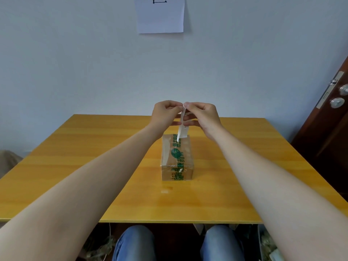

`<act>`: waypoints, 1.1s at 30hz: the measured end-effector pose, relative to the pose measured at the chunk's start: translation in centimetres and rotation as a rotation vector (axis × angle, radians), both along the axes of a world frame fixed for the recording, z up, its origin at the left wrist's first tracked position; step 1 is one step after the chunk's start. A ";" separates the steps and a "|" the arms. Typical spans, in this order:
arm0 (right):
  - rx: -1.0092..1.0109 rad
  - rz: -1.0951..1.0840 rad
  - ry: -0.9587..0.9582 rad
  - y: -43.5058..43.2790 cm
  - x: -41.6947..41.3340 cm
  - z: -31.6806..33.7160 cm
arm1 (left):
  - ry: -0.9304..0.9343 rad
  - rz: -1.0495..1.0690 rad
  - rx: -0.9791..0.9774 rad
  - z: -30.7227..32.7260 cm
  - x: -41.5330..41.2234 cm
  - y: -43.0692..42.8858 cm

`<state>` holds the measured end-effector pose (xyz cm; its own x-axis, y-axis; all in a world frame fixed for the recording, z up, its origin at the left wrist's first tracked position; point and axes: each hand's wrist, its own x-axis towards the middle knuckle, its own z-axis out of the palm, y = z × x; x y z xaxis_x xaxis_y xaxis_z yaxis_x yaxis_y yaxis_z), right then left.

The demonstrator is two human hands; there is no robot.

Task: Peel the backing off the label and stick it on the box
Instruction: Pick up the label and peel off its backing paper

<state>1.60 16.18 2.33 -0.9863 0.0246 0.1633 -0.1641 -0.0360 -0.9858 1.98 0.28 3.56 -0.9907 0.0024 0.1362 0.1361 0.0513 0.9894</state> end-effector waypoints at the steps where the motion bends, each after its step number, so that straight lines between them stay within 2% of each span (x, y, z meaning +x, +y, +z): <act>1: -0.009 0.004 -0.002 0.0 0.0 0.0 | -0.006 -0.003 0.003 0.0 0.0 0.0; 11: -0.047 0.096 -0.012 0.4 0.1 -0.2 | 0.016 -0.015 -0.009 -0.2 -0.4 -0.3; 28: 0.058 0.004 0.039 0.6 -2.1 -0.6 | -0.039 -0.046 0.091 -1.0 -2.4 -0.5; 33: 0.031 -0.008 0.027 0.2 -3.7 -1.2 | -0.048 -0.060 0.143 -1.5 -3.8 -0.8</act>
